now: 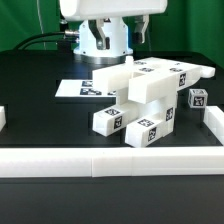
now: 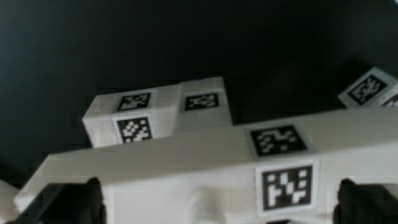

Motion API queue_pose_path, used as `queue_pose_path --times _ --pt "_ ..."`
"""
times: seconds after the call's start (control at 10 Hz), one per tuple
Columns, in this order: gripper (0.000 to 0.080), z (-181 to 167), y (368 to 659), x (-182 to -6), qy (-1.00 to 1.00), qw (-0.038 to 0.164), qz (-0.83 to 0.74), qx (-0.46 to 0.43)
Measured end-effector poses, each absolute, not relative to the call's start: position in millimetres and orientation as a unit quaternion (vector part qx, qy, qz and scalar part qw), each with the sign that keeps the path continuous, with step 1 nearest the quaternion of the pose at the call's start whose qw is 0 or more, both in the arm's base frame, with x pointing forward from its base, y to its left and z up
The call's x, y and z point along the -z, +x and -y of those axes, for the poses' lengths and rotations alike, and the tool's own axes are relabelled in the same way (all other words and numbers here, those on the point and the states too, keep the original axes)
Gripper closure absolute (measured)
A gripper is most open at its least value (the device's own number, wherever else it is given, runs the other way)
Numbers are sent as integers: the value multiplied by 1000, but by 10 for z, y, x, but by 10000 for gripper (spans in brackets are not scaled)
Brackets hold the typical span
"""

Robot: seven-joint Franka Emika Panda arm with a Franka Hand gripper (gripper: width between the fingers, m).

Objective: Assemble chair

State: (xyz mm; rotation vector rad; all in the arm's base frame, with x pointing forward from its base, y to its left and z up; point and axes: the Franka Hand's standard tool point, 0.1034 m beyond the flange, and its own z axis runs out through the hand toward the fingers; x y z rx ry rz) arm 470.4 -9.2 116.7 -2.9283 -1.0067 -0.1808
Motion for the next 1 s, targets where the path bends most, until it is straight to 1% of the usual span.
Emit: queue_pose_path --times 0.4,0.5,0.6,0.7,0.8,1.0 --pt "150 98 4699 -1156 -944 20 324 59" --pt "150 121 4605 -1076 -945 20 320 56" --pt "150 131 4501 -981 -946 15 319 53" --pt "150 127 4456 -913 -945 10 322 52" --pt "150 132 4459 -864 -945 4 323 53" --pt "150 127 4447 -776 -945 4 323 45"
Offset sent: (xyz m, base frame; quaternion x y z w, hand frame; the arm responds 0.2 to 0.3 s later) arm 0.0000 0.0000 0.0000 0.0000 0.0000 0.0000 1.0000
